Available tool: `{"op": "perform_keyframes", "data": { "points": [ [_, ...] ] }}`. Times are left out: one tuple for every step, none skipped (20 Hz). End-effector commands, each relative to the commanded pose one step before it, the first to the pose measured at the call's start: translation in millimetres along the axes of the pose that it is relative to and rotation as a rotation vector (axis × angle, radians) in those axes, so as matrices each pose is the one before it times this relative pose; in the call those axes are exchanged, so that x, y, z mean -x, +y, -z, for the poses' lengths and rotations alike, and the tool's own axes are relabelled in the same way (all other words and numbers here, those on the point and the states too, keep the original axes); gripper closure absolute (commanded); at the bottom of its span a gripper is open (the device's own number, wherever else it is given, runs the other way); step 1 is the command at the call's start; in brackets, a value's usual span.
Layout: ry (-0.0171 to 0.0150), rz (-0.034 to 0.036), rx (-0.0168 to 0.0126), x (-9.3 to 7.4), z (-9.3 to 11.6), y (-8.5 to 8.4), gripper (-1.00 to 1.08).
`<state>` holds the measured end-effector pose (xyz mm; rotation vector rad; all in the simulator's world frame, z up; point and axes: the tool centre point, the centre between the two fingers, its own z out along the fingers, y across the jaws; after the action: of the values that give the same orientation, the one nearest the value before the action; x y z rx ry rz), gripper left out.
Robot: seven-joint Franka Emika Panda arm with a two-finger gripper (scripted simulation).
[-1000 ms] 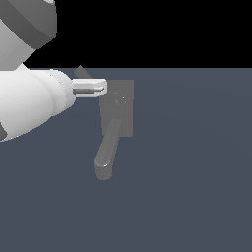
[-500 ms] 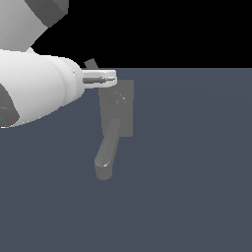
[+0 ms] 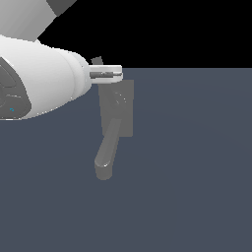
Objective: Turn on the faucet by rotating a designated handle.
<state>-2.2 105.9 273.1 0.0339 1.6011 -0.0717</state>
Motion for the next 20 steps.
{"op": "perform_keyframes", "data": {
  "points": [
    [-0.00984, -0.00224, -0.01311, 7.34, -2.2, -16.11, 1.08],
    [-0.00135, -0.00029, 0.00011, 1.6, -0.21, -3.58, 1.08],
    [-0.00135, -0.00029, 0.00011, 1.6, -0.22, -3.6, 1.08],
    [-0.00135, -0.00028, 0.0001, 1.61, -0.22, -3.61, 1.08],
    [-0.00143, -0.0003, 0.00011, 1.66, -0.2, -3.62, 1.08],
    [-0.00135, -0.00028, 0.0001, 1.61, -0.23, -3.63, 1.08],
    [-0.00143, -0.00029, 0.0001, 1.66, -0.21, -3.64, 1.08],
    [-0.00135, -0.00027, 0.0001, 1.62, -0.24, -3.65, 1.08],
    [-0.00143, -0.00029, 0.0001, 1.66, -0.22, -3.66, 1.08],
    [-0.00143, -0.00028, 0.0001, 1.67, -0.23, -3.67, 1.08],
    [-0.00144, -0.00027, 0.00009, 1.67, -0.23, -3.68, 1.08],
    [-0.00144, -0.00027, 0.00009, 1.67, -0.24, -3.68, 1.08],
    [-0.00152, -0.00027, 0.00009, 1.71, -0.23, -3.7, 1.08],
    [-0.00144, -0.00025, 0.00008, 1.67, -0.27, -3.7, 1.08],
    [0.0, 0.0, 0.0, 0.0, 0.0, 0.0, 1.08],
    [0.03869, -0.00202, 0.00898, -22.15, 8.62, 11.55, 1.08],
    [-0.00208, 0.00008, -0.00044, 0.19, -0.41, -4.15, 1.08],
    [-0.00202, 0.00008, -0.00043, 0.17, -0.42, -4.13, 1.08],
    [-0.00202, 0.00008, -0.00043, 0.17, -0.42, -4.13, 1.08],
    [-0.00208, 0.00008, -0.00045, 0.2, -0.41, -4.12, 1.08]
  ]
}}
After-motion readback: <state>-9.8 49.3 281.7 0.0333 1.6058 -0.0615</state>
